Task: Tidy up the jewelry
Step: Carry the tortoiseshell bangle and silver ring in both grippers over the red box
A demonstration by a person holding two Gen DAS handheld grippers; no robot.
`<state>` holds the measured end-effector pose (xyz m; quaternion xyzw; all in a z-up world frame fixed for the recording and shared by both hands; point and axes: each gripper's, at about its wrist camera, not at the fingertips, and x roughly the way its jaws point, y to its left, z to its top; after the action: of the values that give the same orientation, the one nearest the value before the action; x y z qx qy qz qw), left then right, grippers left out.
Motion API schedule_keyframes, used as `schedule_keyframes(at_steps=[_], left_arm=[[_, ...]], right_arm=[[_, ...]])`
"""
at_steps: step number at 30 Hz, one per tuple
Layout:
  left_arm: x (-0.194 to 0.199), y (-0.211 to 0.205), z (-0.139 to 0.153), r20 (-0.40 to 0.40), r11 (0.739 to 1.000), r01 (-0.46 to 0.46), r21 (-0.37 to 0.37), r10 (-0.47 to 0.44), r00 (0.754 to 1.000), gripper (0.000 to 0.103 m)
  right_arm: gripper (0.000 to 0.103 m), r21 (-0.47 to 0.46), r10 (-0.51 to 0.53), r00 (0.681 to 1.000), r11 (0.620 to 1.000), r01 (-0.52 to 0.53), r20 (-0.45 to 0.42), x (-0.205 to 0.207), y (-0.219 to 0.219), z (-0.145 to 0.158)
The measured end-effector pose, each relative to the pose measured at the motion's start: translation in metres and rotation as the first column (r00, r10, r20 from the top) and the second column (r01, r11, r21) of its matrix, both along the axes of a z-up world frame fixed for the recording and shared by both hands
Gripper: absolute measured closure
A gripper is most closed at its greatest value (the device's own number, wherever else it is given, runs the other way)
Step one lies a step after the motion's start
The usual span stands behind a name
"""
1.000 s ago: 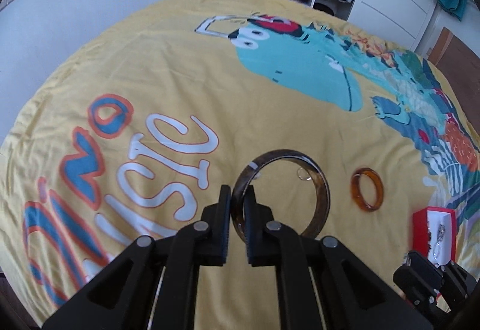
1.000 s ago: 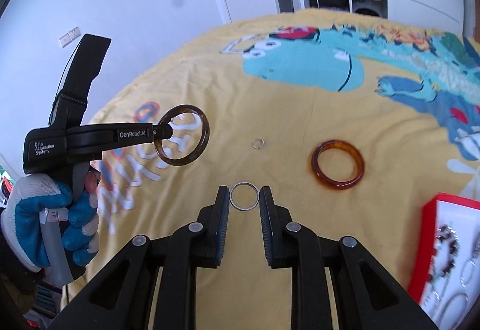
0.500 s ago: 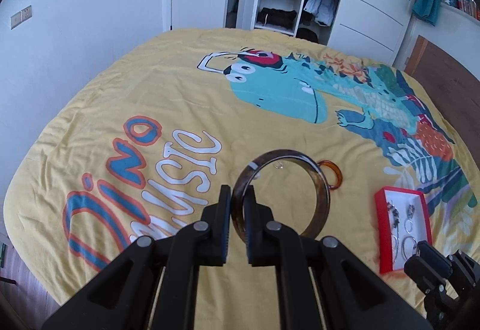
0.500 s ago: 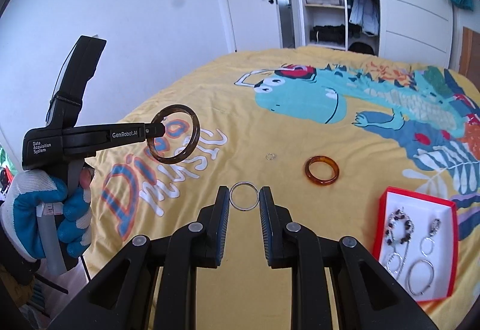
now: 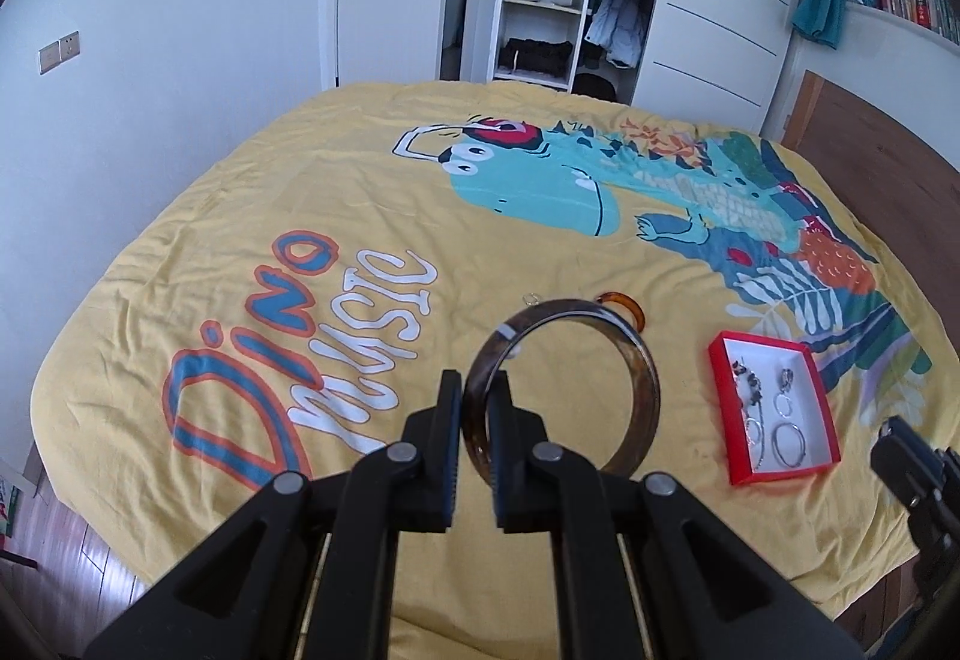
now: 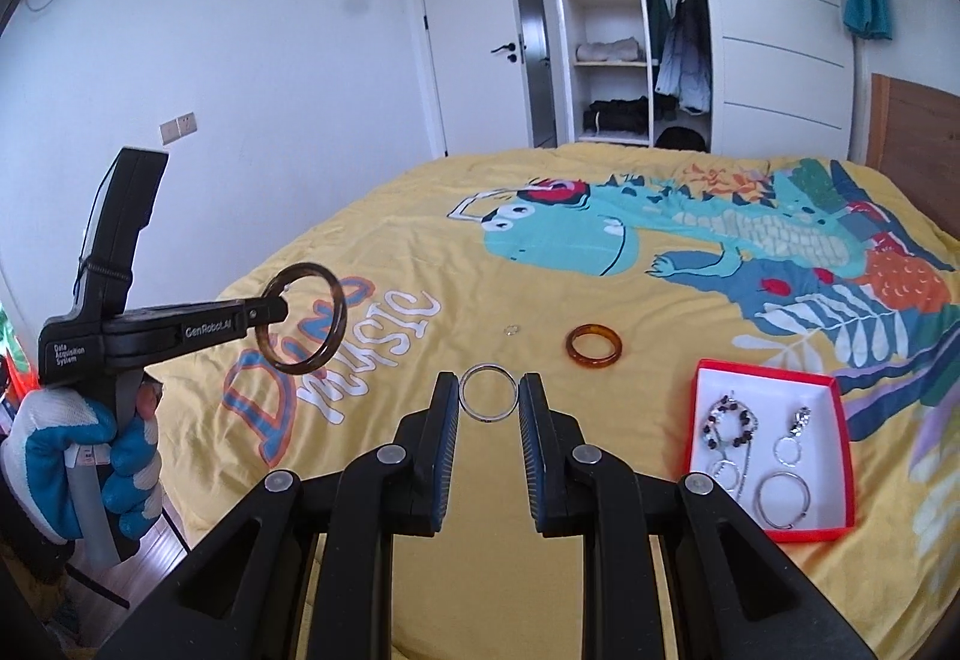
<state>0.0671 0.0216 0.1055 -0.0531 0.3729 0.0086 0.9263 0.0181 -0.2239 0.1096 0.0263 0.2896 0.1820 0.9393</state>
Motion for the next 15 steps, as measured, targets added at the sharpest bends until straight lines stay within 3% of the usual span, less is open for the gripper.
schedule_keyframes(at_steps=[15], left_arm=[[-0.002,-0.059,0.006,-0.007,0.995,0.071,0.072,-0.071,0.997,0.096]], right_arm=[[0.083,0.094,-0.121,0.992,0.989,0.118,0.03,-0.018,-0.08,0.001]])
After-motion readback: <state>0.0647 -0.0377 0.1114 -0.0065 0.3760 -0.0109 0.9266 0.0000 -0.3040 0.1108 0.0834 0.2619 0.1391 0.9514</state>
